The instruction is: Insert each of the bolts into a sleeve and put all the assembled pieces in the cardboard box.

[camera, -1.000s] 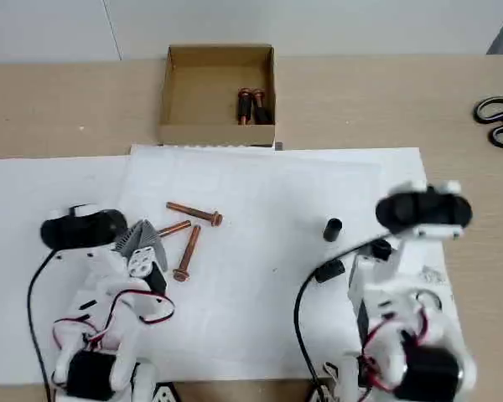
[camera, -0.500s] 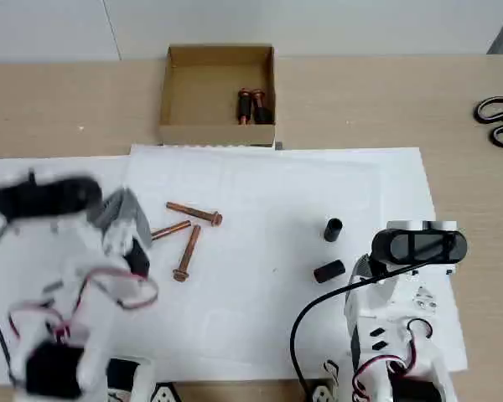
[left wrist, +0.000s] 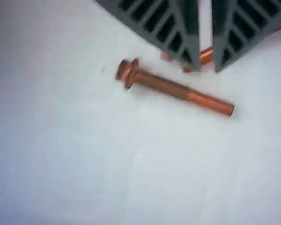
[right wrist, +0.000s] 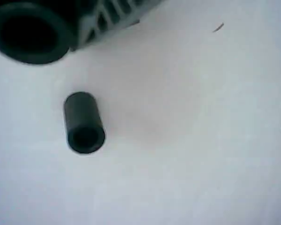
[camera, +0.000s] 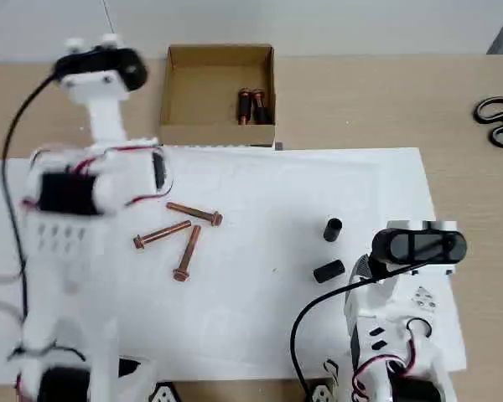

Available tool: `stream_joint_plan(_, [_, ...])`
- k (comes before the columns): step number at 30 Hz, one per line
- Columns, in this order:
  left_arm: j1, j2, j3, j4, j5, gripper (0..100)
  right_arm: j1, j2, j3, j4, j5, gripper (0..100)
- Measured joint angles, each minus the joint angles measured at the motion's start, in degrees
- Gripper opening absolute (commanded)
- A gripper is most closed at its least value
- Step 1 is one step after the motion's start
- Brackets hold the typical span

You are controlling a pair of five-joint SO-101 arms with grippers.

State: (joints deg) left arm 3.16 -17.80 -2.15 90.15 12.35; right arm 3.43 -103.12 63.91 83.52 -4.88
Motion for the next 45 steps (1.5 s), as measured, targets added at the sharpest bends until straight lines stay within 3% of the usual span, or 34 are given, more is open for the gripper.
stream_joint_plan(8, [-0.5, 14.2, -5.4, 4.2, -23.4, 1, 1.1, 0.0, 0.0, 0.0, 0.0, 0.3])
stream_joint_plan(14, [-0.5, 17.4, -5.4, 4.2, -41.2, 1, 6.4, -0.1, 0.0, 0.0, 0.0, 0.3])
stream_joint_plan(20, [-0.5, 20.0, -5.4, 4.2, -62.0, 1, 7.1, -0.1, 0.0, 0.0, 0.0, 0.3])
stream_joint_plan(28, [-0.5, 24.8, -5.4, 4.2, -84.0, 1, 7.1, -0.1, 1.9, 0.0, 0.0, 0.3])
stream_joint_plan(45, [3.6, 34.8, -5.4, -0.3, -88.2, 6, 7.1, 0.1, 2.3, 0.0, 0.0, 0.3])
